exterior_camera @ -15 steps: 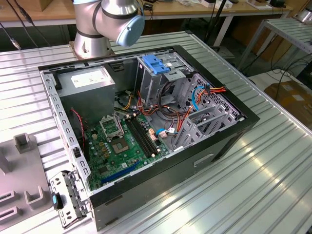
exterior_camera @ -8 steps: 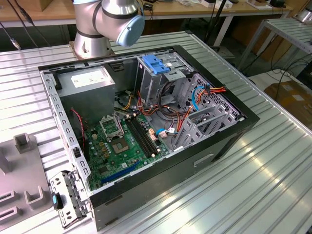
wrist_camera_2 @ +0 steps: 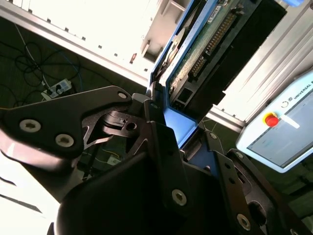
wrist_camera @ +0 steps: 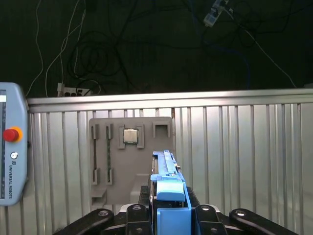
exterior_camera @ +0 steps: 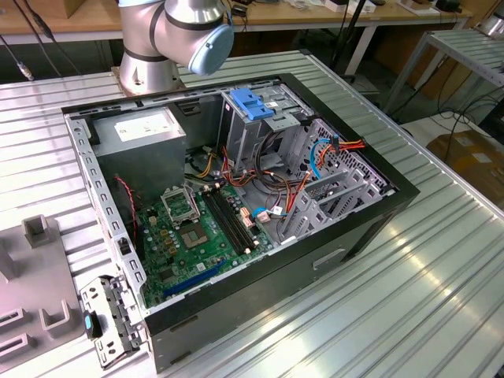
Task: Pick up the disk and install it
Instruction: 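Pick up the disk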
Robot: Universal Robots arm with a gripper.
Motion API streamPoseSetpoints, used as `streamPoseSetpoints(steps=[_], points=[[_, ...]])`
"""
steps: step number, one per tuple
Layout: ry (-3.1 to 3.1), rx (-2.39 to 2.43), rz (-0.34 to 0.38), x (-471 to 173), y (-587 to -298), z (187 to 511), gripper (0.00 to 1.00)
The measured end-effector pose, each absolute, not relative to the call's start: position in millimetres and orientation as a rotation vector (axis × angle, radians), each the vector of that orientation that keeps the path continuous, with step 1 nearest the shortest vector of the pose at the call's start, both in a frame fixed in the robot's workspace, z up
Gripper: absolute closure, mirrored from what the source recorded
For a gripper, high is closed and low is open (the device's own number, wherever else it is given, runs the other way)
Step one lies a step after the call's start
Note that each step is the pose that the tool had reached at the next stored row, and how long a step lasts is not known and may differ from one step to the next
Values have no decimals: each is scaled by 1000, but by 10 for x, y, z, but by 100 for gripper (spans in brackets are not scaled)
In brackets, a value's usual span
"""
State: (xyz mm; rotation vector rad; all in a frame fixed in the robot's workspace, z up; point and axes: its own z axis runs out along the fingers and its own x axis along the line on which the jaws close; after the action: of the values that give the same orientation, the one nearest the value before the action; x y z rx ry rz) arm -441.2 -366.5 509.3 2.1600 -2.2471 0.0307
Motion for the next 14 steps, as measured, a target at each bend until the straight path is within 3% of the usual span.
streamPoseSetpoints(steps=[14], points=[[-2247, 2160, 31, -4326, -3665, 5094, 63]])
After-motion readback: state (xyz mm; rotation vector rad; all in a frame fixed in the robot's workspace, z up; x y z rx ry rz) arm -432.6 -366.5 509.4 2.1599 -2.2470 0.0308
